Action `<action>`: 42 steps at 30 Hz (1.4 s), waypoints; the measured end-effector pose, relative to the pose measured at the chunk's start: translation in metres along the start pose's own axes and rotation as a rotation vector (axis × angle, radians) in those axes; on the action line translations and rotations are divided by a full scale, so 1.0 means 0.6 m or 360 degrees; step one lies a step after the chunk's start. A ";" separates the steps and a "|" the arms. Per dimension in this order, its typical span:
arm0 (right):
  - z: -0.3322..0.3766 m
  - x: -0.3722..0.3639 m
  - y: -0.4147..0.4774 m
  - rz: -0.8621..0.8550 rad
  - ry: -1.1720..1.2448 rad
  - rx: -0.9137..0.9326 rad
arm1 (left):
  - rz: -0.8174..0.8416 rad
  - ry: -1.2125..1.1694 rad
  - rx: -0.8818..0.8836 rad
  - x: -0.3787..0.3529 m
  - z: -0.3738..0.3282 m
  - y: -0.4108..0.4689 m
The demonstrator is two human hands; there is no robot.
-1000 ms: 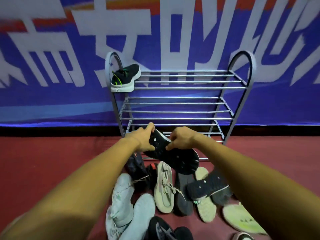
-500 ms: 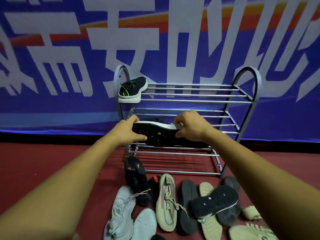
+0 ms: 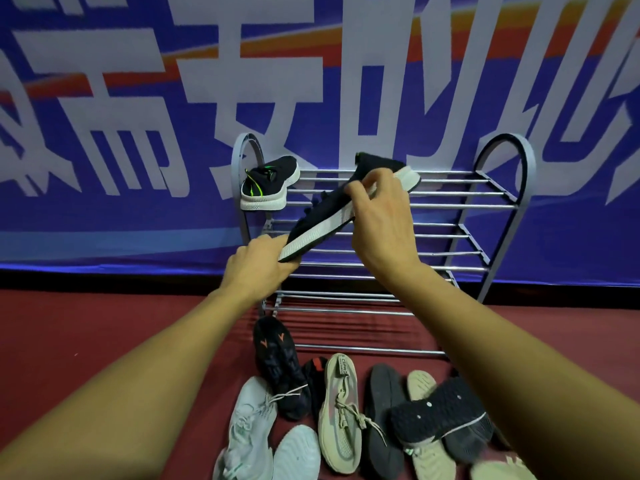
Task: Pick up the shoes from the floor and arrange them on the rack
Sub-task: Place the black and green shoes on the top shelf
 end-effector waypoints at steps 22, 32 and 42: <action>-0.001 -0.148 0.005 0.0556 0.2320 -0.1420 | -0.0379 -0.0287 -0.0211 0.033 -0.050 0.021; -0.010 -0.189 0.037 0.0323 0.2729 -0.1505 | 0.0017 -0.1698 0.0508 -0.008 -0.004 0.064; -0.022 -0.193 0.042 0.0674 0.2625 -0.1361 | -0.0138 -0.2074 0.0566 -0.044 -0.032 0.109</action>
Point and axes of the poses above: each hand's wrist, its own y-axis towards the middle knuckle, its own x-axis out of the back of the hand, z = x × y, the point moved 5 cm from there along y, towards the middle knuckle, and after that the axes turned 3 degrees about y, right-handed, at the moved point
